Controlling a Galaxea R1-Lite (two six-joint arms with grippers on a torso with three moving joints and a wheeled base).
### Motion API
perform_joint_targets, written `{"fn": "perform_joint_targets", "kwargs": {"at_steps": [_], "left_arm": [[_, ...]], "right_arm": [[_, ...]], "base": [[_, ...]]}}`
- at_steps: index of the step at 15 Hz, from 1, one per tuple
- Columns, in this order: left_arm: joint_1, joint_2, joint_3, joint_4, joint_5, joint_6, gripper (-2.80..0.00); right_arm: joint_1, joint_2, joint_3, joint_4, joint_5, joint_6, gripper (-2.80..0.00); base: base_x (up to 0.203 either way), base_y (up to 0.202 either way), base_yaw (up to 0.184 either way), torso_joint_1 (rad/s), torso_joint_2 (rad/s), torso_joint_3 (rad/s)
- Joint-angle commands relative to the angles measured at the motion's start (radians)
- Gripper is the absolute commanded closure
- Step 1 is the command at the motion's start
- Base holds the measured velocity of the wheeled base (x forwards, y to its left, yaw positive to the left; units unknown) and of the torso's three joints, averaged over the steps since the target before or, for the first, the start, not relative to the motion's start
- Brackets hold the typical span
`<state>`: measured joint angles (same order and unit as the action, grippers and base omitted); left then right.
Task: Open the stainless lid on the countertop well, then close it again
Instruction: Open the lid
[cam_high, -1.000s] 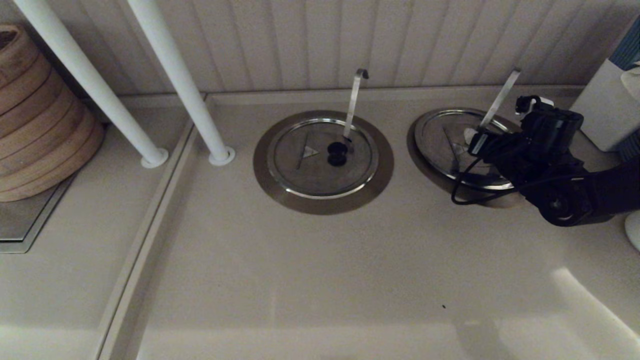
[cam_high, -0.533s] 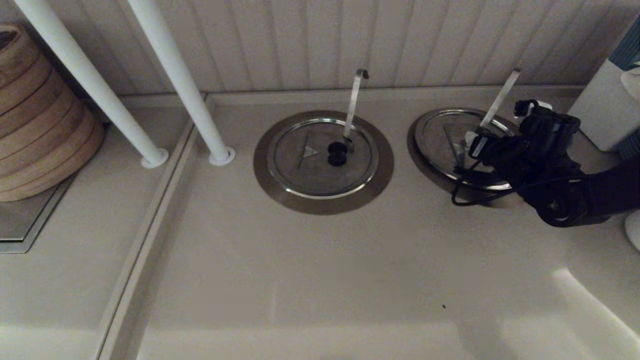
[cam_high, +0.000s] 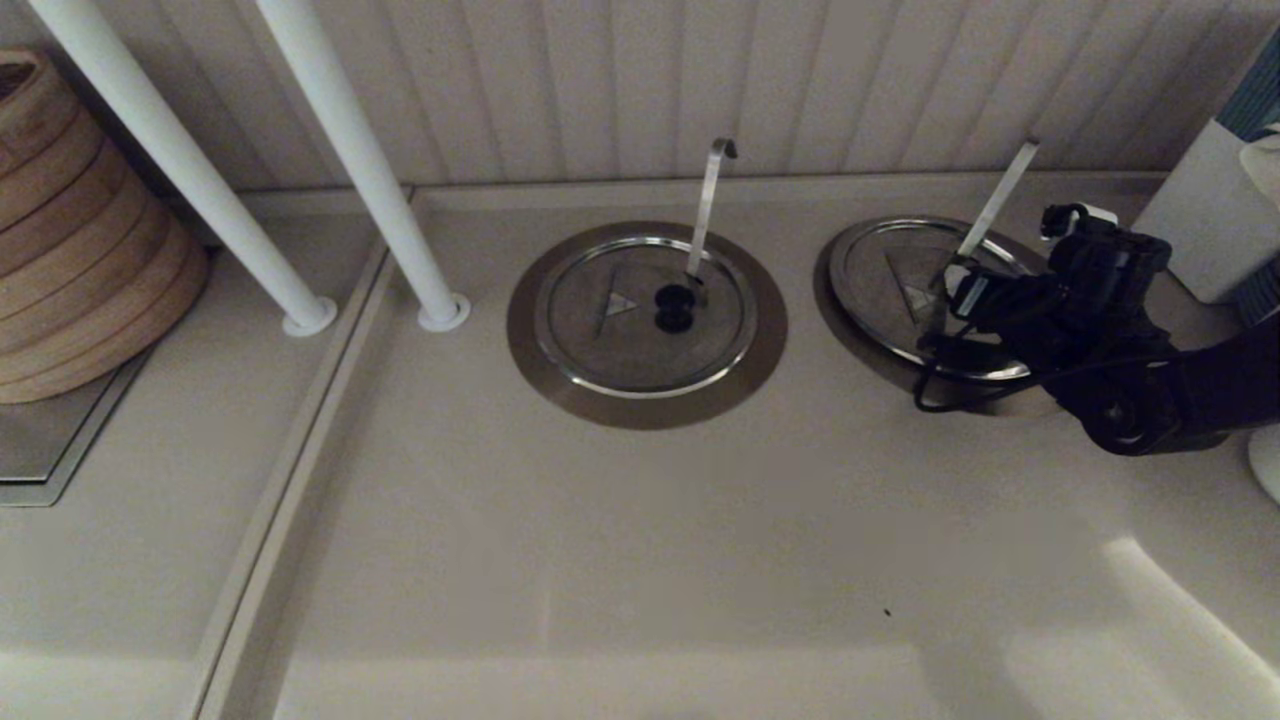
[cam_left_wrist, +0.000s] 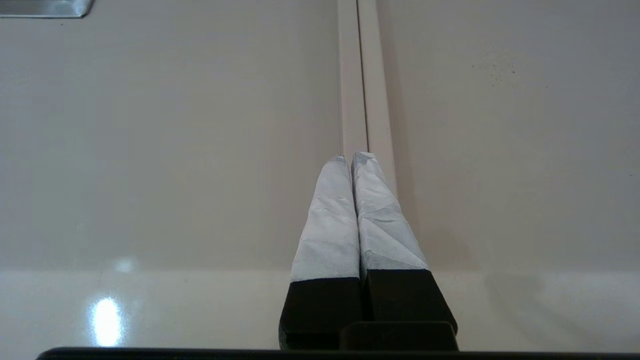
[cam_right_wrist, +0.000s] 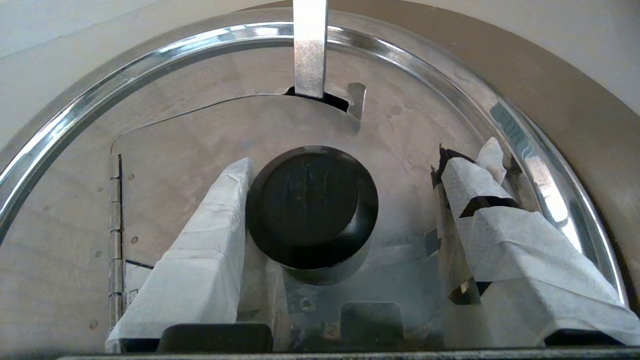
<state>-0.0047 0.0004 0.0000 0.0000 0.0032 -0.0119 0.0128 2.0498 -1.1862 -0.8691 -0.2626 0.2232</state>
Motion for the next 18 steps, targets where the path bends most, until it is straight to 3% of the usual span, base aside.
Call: {"fn": "perform_joint_targets", "kwargs": {"at_steps": [1, 8, 18], "left_arm": [[0.000, 0.001, 0.000, 0.000, 0.000, 0.000, 0.00], [0.000, 0.001, 0.000, 0.000, 0.001, 0.000, 0.00], [0.000, 0.001, 0.000, 0.000, 0.001, 0.000, 0.00]], "right_arm": [[-0.011, 0.007, 0.003, -0.001, -0.001, 0.001, -2.80], [-0.050, 0.052, 0.004, -0.043, -0.009, -0.054, -2.80], [-0.010, -0.081, 0.026, -0.033, -0.007, -0.037, -2.80]], "base": [[0.000, 0.000, 0.000, 0.000, 0.00, 0.000], [0.000, 0.000, 0.000, 0.000, 0.00, 0.000], [0.000, 0.000, 0.000, 0.000, 0.00, 0.000]]}}
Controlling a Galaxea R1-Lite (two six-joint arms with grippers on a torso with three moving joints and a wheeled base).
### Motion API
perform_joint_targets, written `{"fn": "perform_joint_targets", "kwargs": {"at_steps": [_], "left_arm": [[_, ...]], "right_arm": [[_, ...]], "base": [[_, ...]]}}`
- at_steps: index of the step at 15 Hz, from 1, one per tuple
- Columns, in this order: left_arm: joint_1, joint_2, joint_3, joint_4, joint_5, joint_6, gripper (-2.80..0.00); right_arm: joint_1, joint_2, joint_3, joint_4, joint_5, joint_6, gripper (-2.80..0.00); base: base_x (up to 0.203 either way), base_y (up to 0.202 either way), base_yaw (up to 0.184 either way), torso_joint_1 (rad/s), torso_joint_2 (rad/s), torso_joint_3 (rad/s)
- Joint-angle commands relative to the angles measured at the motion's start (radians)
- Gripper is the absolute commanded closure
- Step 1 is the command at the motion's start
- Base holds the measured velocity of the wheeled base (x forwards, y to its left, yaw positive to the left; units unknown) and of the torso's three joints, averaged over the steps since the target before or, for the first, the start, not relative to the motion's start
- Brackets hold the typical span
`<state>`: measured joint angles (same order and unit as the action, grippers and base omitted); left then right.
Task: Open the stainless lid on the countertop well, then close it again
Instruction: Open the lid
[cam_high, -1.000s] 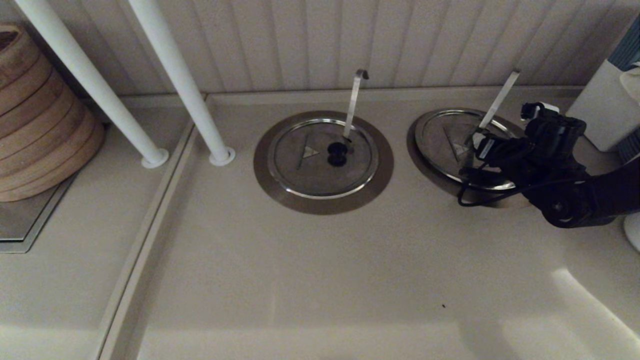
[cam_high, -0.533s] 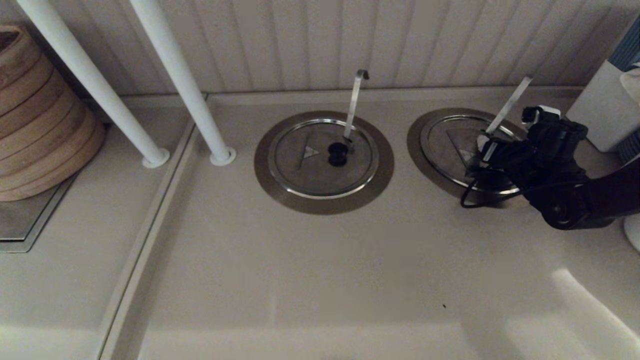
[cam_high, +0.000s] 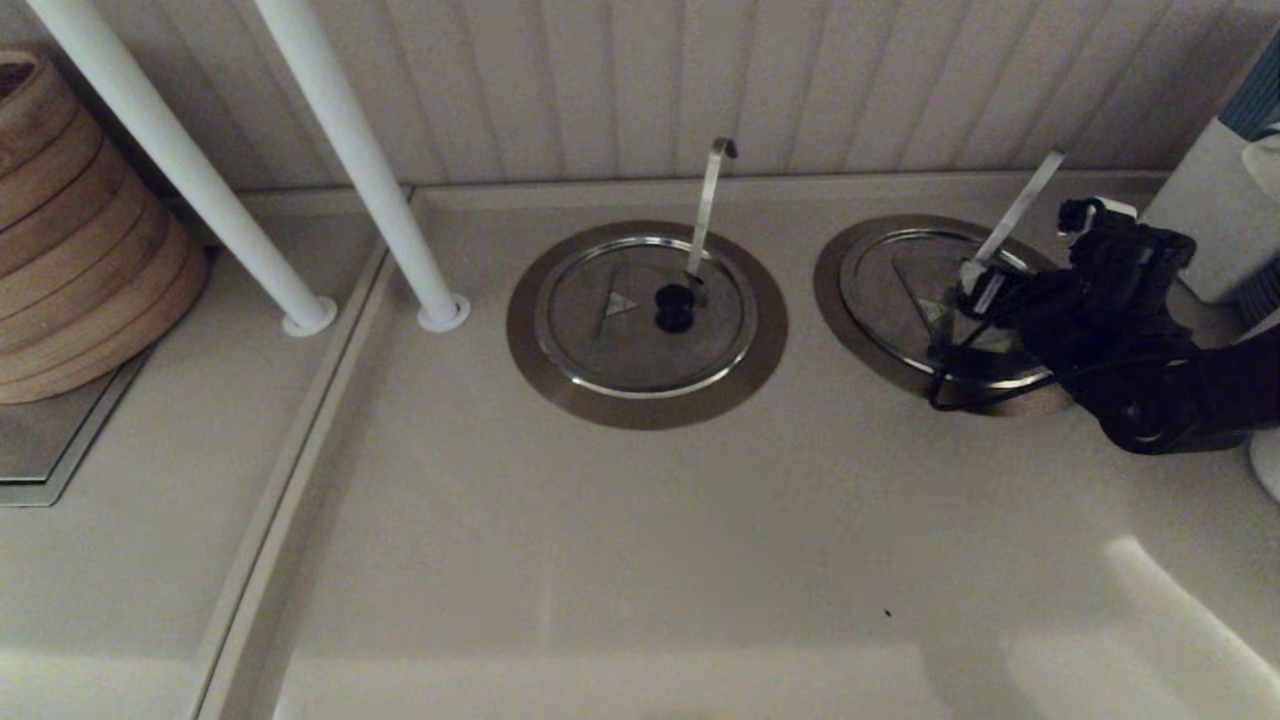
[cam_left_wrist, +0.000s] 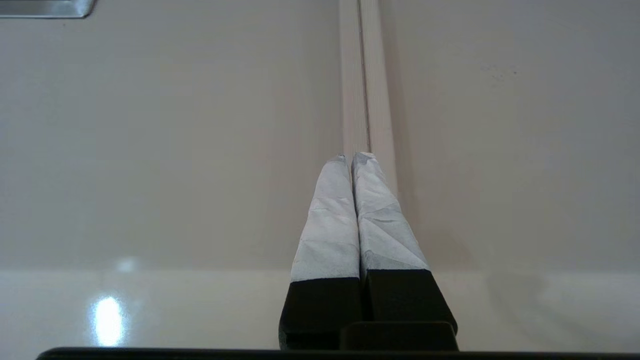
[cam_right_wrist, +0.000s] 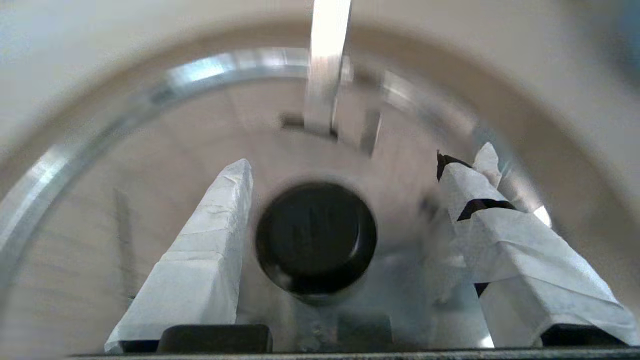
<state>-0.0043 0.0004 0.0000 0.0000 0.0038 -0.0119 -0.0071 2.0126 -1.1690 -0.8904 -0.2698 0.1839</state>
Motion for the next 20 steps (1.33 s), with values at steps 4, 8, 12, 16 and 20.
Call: {"fn": "perform_joint_targets", "kwargs": {"at_steps": [4, 8, 12, 16, 20], "left_arm": [[0.000, 0.001, 0.000, 0.000, -0.001, 0.000, 0.00], [0.000, 0.001, 0.000, 0.000, -0.001, 0.000, 0.00], [0.000, 0.001, 0.000, 0.000, 0.001, 0.000, 0.00], [0.000, 0.001, 0.000, 0.000, -0.001, 0.000, 0.00], [0.000, 0.001, 0.000, 0.000, 0.000, 0.000, 0.00]], "right_arm": [[0.021, -0.025, 0.011, -0.013, -0.002, 0.005, -2.80], [0.021, 0.007, 0.006, -0.015, -0.002, 0.008, -2.80], [0.021, 0.014, 0.006, -0.015, -0.002, 0.008, -2.80], [0.030, 0.015, 0.007, -0.015, 0.000, 0.012, -2.80], [0.038, 0.015, 0.005, -0.016, 0.000, 0.025, -2.80]], "base": [[0.000, 0.000, 0.000, 0.000, 0.00, 0.000], [0.000, 0.000, 0.000, 0.000, 0.00, 0.000], [0.000, 0.000, 0.000, 0.000, 0.00, 0.000], [0.000, 0.000, 0.000, 0.000, 0.00, 0.000], [0.000, 0.000, 0.000, 0.000, 0.00, 0.000]]}}
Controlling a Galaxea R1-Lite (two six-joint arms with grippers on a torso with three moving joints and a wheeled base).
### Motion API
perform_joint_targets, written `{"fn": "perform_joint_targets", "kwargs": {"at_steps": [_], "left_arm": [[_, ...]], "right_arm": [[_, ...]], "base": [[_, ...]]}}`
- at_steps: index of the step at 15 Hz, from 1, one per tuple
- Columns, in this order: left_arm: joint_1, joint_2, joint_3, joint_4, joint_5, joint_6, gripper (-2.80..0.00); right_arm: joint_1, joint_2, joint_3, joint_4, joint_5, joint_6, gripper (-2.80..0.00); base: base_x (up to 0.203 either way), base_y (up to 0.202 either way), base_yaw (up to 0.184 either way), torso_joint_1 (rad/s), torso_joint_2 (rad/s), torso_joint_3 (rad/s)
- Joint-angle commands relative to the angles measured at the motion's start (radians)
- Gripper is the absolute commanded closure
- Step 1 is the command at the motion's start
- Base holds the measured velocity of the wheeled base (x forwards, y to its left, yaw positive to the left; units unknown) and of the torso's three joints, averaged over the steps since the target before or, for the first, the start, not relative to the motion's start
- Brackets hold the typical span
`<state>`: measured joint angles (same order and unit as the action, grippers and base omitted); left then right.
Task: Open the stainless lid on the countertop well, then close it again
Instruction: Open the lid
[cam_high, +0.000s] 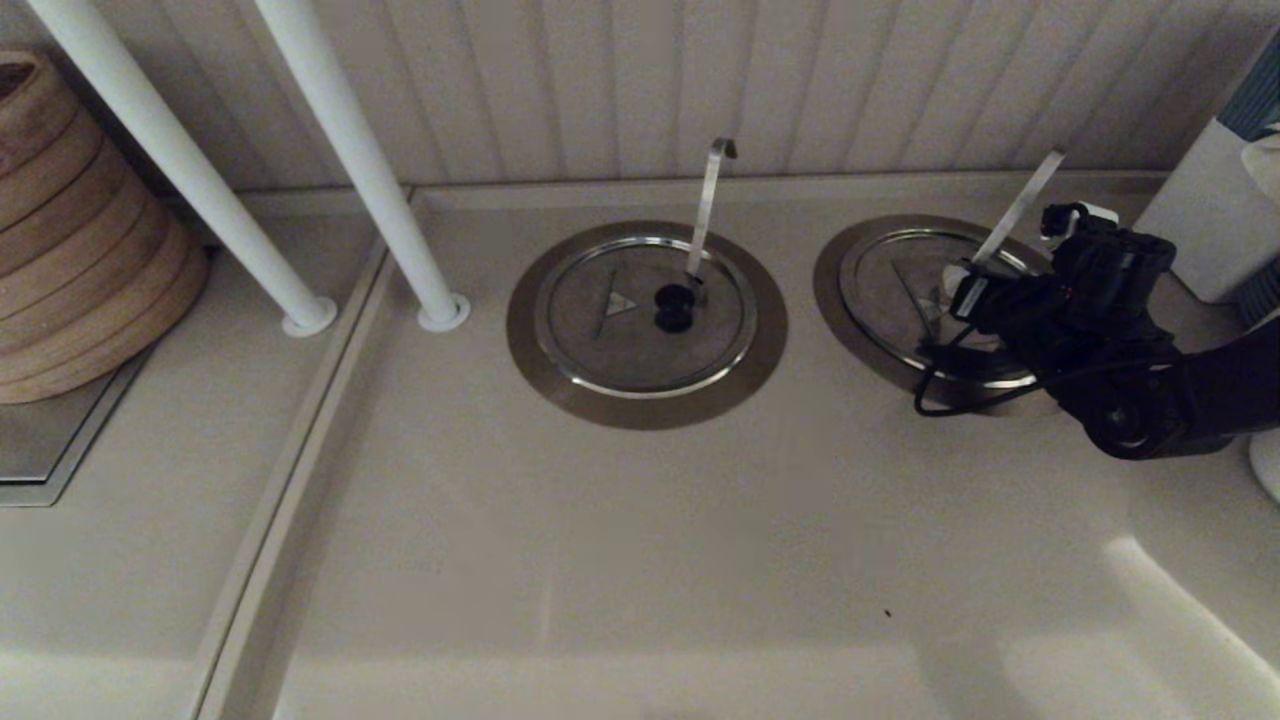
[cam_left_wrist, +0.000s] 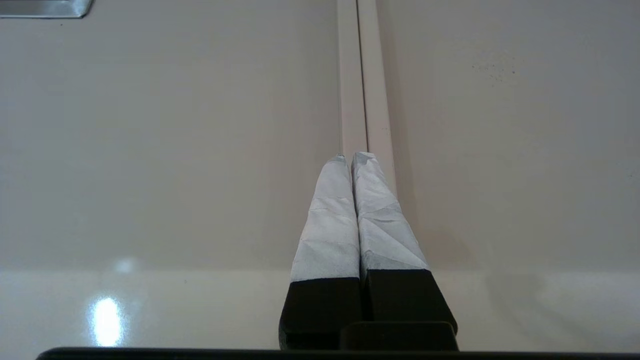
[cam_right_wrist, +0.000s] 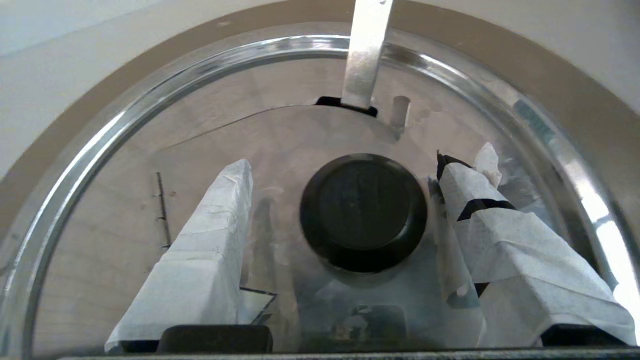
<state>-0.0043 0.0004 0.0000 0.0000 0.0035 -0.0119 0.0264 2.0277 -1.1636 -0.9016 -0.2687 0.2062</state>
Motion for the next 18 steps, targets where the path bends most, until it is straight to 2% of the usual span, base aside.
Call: {"fn": "perform_joint_targets", "kwargs": {"at_steps": [1, 18], "left_arm": [[0.000, 0.001, 0.000, 0.000, 0.001, 0.000, 0.00], [0.001, 0.001, 0.000, 0.000, 0.001, 0.000, 0.00]], "right_arm": [[0.006, -0.001, -0.001, -0.005, -0.001, 0.002, -2.80], [0.018, -0.015, -0.001, -0.008, -0.001, 0.016, -2.80]], "base": [[0.000, 0.000, 0.000, 0.000, 0.00, 0.000], [0.000, 0.000, 0.000, 0.000, 0.00, 0.000]]}}
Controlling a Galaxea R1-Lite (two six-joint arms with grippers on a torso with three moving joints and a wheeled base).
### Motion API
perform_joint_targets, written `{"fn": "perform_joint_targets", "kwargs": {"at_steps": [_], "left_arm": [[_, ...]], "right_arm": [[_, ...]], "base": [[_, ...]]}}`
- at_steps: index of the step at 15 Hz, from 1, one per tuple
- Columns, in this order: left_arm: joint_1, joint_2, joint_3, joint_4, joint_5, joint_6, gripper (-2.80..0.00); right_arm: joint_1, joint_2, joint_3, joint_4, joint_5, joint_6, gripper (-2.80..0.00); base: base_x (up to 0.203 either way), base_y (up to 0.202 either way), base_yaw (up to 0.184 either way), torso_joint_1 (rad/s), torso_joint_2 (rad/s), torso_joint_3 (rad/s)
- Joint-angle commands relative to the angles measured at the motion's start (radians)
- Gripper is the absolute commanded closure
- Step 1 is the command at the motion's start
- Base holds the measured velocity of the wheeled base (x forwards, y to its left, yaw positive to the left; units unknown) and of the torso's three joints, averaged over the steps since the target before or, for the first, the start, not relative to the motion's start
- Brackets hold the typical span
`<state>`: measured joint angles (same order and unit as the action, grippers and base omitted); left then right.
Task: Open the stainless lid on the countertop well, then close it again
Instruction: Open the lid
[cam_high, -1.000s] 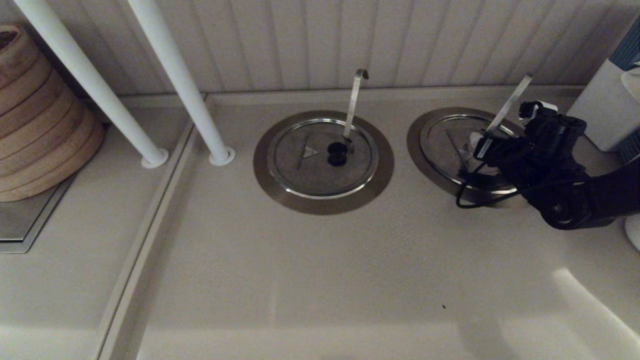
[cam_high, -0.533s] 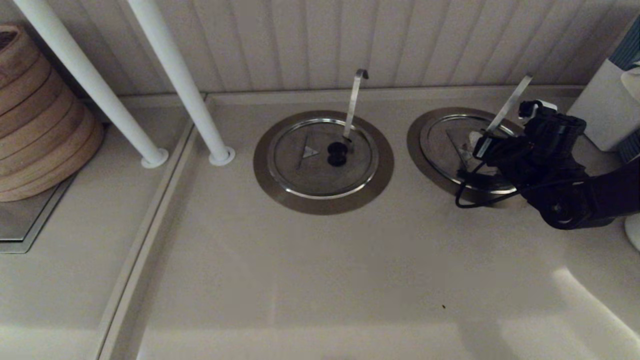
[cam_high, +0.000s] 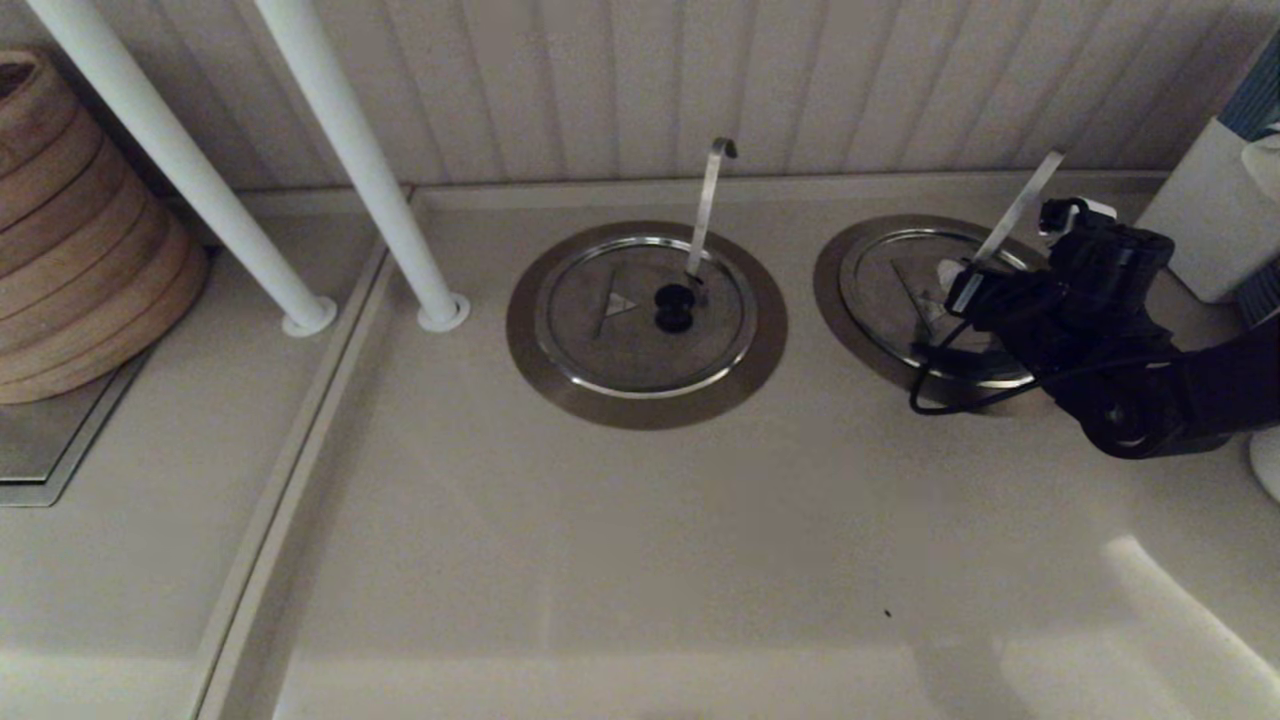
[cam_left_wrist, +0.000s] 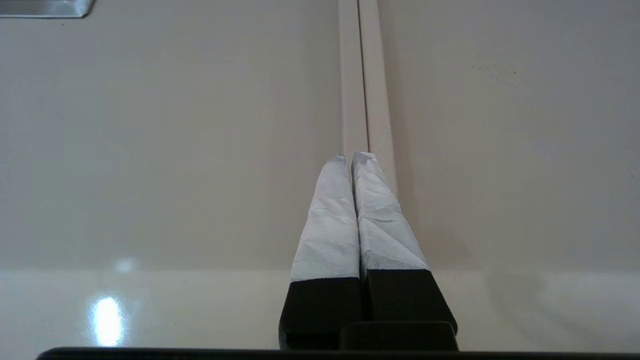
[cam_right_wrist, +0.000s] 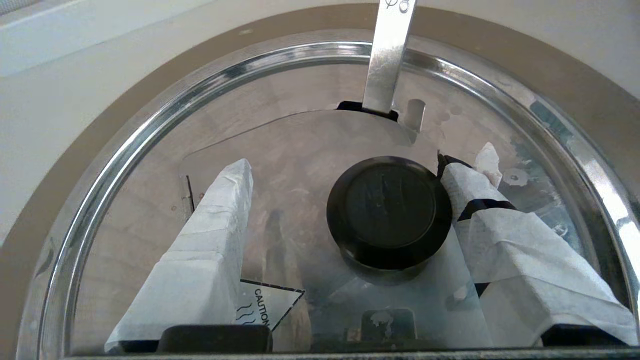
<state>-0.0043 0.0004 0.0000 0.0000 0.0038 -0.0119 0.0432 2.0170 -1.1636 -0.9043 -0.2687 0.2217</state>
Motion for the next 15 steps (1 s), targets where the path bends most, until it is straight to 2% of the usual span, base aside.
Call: {"fn": "perform_joint_targets", "kwargs": {"at_steps": [1, 12, 15], "left_arm": [[0.000, 0.001, 0.000, 0.000, 0.001, 0.000, 0.00], [0.000, 0.001, 0.000, 0.000, 0.001, 0.000, 0.00], [0.000, 0.001, 0.000, 0.000, -0.001, 0.000, 0.00]], "right_arm": [[0.001, -0.006, -0.001, -0.005, -0.001, 0.001, -2.80], [0.007, -0.022, 0.003, -0.004, -0.003, 0.001, -2.80], [-0.008, 0.012, -0.019, 0.000, -0.033, -0.017, -2.80]], "base": [[0.000, 0.000, 0.000, 0.000, 0.00, 0.000], [0.000, 0.000, 0.000, 0.000, 0.00, 0.000], [0.000, 0.000, 0.000, 0.000, 0.00, 0.000]]}}
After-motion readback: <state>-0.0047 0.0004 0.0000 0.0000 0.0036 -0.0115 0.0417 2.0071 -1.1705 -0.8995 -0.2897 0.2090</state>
